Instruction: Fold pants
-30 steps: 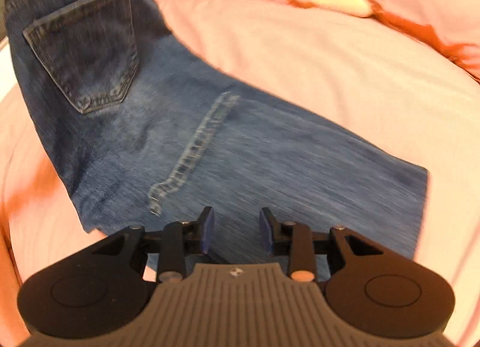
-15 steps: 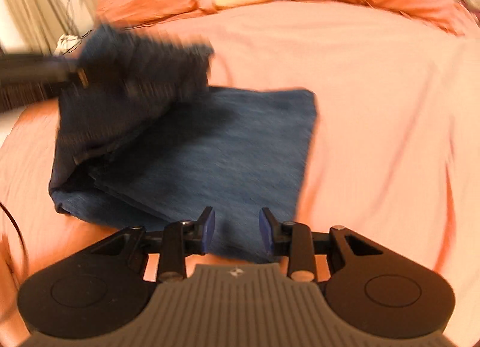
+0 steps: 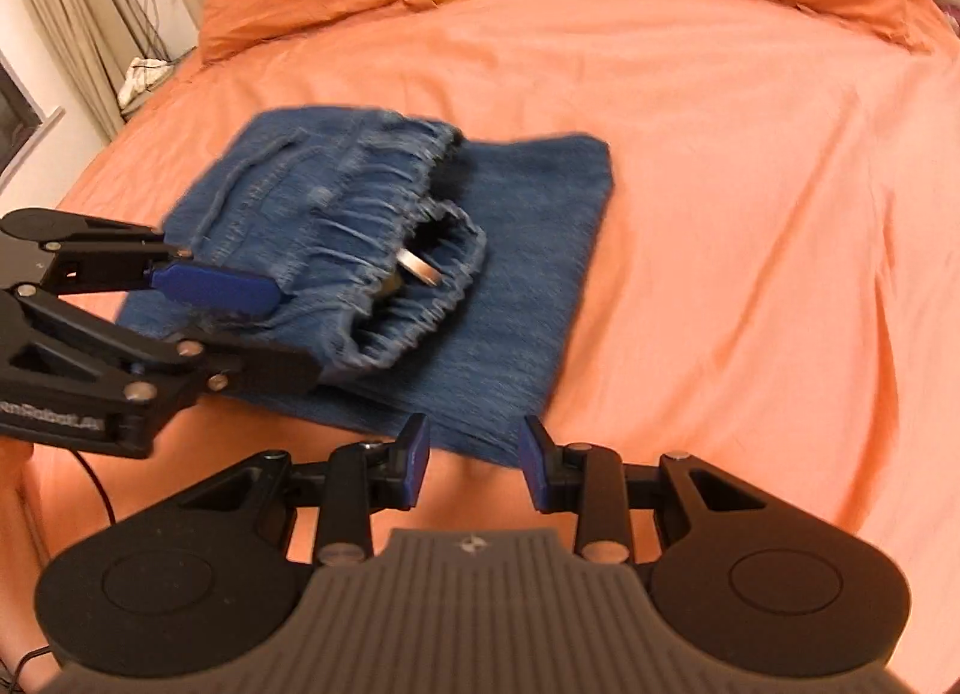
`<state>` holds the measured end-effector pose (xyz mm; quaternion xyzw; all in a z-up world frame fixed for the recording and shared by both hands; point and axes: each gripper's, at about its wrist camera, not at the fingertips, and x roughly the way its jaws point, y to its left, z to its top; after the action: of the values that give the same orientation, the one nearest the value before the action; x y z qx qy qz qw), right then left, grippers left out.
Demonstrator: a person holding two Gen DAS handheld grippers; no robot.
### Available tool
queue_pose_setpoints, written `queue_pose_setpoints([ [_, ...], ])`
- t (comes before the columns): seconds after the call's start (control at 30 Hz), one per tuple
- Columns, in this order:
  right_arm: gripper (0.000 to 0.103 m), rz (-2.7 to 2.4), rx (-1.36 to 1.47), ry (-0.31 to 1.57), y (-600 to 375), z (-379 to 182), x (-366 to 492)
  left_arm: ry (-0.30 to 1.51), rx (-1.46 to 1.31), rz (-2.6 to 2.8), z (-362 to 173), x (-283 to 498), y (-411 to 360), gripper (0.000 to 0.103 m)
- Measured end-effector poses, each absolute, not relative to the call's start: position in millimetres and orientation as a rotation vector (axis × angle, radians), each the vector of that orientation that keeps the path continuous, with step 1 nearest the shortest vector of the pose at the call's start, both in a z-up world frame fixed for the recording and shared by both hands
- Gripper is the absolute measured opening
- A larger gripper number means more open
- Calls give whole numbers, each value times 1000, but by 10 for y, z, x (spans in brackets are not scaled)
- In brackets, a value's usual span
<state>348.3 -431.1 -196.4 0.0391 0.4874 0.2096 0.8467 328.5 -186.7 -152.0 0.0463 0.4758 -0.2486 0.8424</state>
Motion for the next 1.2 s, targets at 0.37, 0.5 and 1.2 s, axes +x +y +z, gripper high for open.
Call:
queue_pose_setpoints([
  [0.37, 43, 465, 191, 1024, -3817, -1633, 3768, 956, 445, -352, -1562, 2905, -855, 74],
  [0.5, 54, 407, 368, 1061, -3793, -1803, 4087, 1008, 462, -300, -1813, 2816, -503, 74],
  [1.2, 2, 436, 170, 960, -3218, -750, 4048, 1004, 218, -269, -2014, 2689, -64, 11],
])
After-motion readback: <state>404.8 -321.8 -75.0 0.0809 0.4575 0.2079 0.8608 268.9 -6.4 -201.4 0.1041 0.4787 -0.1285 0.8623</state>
